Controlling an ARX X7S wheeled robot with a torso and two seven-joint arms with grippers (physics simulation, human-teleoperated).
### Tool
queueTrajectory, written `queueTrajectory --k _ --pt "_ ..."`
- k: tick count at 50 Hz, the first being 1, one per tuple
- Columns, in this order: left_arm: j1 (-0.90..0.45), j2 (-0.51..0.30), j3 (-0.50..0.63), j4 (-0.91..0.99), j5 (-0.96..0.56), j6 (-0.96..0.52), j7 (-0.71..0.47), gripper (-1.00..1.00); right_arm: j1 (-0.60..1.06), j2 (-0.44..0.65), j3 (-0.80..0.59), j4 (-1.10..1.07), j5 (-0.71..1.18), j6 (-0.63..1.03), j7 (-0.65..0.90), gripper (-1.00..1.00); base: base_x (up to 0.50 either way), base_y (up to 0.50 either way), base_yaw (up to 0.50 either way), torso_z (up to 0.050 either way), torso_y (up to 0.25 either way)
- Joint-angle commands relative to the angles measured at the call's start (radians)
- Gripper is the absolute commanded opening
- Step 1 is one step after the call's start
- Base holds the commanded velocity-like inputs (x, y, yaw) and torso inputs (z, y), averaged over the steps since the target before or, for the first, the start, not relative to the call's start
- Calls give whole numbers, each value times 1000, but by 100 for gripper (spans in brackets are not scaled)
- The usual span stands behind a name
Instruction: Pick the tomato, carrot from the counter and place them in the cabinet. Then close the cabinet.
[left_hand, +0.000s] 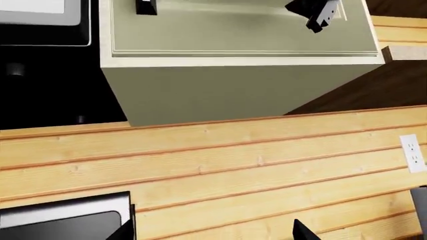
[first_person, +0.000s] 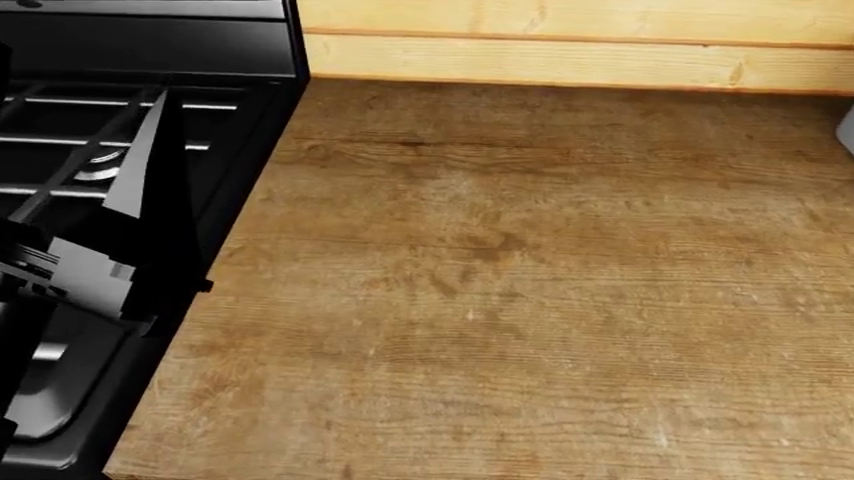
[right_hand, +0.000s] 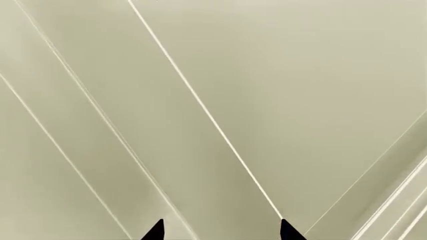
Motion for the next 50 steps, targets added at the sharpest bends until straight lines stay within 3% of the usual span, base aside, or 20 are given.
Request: queueTrajectory --k 1,26,31,35,48,50 --pt "3 2 3 -3 1 7 7 100 -71 -13 12 454 218 64 -110 100 14 1 4 0 0" --pt "1 1 5 -26 -8 7 6 100 -37 74 72 430 237 36 -123 100 1 0 0 0 235" --pt "-25 3 8 -54 -5 -6 -13 100 -179 253 113 -85 266 334 -120 100 0 0 0 0 250" --pt "-57 16 22 -93 10 -14 -19 100 -260 352 167 -371 299 495 -118 100 0 0 0 0 250" --pt "-88 25 26 -147 23 -29 -41 100 -419 506 380 -1021 410 857 -114 100 0 0 0 0 250" --pt "-83 24 21 -148 22 -27 -42 100 -424 554 398 -1054 579 859 8 100 0 0 0 0 250"
